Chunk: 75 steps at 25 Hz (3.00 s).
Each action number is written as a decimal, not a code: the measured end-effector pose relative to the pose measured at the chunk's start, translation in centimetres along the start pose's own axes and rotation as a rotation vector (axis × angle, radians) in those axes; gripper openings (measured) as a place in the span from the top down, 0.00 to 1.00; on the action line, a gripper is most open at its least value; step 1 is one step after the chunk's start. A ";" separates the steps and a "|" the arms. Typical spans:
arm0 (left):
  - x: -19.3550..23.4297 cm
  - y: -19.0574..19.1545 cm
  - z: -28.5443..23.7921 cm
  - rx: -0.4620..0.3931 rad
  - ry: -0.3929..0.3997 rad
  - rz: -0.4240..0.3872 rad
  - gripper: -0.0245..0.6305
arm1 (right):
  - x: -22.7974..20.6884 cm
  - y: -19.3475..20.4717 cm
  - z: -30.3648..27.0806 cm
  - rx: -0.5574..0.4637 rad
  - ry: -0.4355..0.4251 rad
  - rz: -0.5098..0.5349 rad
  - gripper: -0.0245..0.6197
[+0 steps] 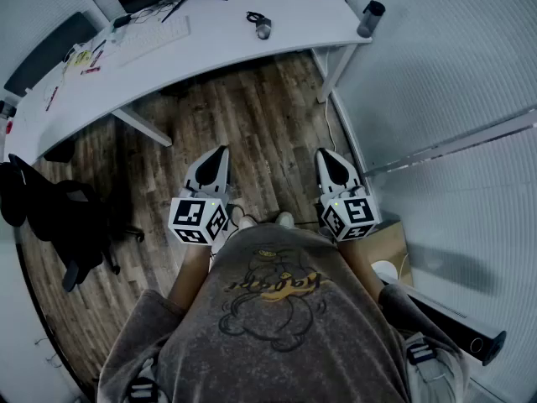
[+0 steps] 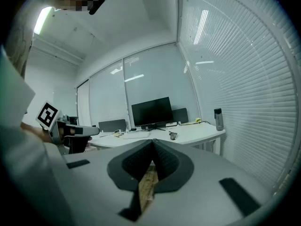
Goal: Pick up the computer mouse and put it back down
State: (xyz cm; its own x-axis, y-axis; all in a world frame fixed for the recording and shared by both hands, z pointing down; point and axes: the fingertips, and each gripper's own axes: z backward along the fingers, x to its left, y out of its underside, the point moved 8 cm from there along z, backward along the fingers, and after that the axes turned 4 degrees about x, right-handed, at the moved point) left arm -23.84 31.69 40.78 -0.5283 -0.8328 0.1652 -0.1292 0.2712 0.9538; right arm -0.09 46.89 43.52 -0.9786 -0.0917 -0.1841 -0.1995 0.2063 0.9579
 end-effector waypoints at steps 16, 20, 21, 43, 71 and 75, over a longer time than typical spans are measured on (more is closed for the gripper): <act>0.1 0.1 0.4 -0.003 0.043 -0.004 0.93 | 1.0 0.5 0.0 -0.020 0.009 -0.038 0.95; 1.6 0.8 0.9 -0.004 0.065 -0.014 0.93 | 2.3 1.3 -0.6 -0.024 0.022 -0.038 0.95; 2.1 0.9 1.0 -0.005 0.070 -0.017 0.93 | 2.7 1.5 -0.8 -0.027 0.026 -0.039 0.95; 10.6 -1.5 -5.3 -0.036 0.063 -0.011 0.93 | 2.6 -0.4 -12.1 -0.058 0.002 -0.044 0.95; 18.3 -11.9 -32.5 -0.012 -0.045 0.030 0.93 | -15.7 -11.4 -36.0 0.007 -0.108 -0.031 0.95; 18.9 -13.0 -35.4 -0.026 -0.085 0.041 0.93 | -18.0 -12.6 -39.1 0.022 -0.146 -0.027 0.95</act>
State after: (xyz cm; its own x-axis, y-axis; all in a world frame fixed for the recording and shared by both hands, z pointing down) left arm -2.46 -4.64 40.36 -0.6023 -0.7770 0.1830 -0.0853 0.2905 0.9531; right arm 22.01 7.88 43.38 -0.9695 0.0451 -0.2411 -0.2251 0.2269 0.9475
